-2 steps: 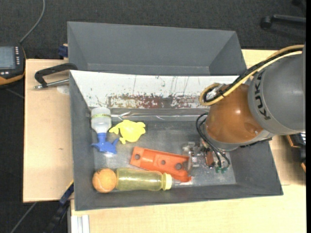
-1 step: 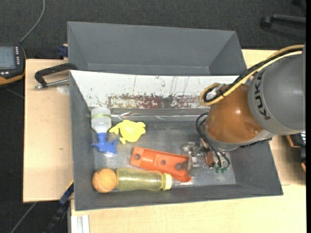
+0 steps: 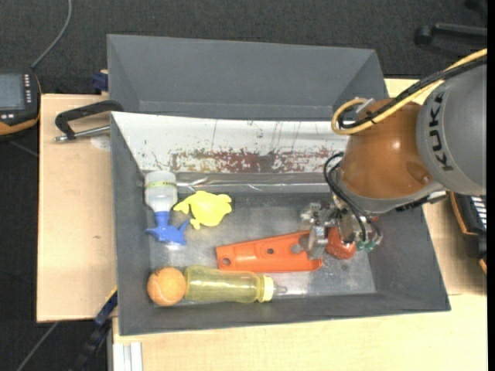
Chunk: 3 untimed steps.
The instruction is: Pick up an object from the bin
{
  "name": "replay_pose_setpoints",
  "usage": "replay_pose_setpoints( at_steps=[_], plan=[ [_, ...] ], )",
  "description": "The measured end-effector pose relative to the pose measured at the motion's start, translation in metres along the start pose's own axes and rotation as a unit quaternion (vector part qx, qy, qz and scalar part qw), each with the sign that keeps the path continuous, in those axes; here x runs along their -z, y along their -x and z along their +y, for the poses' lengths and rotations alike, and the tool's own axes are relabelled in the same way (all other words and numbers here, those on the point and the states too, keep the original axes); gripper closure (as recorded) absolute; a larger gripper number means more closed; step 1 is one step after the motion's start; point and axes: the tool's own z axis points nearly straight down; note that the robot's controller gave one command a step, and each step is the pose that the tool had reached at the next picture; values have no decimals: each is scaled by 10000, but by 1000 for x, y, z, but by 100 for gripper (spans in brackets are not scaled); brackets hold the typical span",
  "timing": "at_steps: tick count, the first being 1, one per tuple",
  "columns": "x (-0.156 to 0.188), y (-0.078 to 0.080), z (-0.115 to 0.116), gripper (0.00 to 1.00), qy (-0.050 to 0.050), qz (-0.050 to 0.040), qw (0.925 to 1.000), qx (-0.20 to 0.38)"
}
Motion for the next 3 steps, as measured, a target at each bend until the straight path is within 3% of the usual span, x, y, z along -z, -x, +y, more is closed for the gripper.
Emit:
replay_pose_setpoints(
  at_steps=[1, 2, 3],
  plan=[
    [37, -5, -15, 100, 0, -51, 9999, -110],
    [75, 5, -10, 100, 3, 4, 10000, 63],
    [128, 14, -14, 100, 4, -34, 10000, -22]
  ],
)
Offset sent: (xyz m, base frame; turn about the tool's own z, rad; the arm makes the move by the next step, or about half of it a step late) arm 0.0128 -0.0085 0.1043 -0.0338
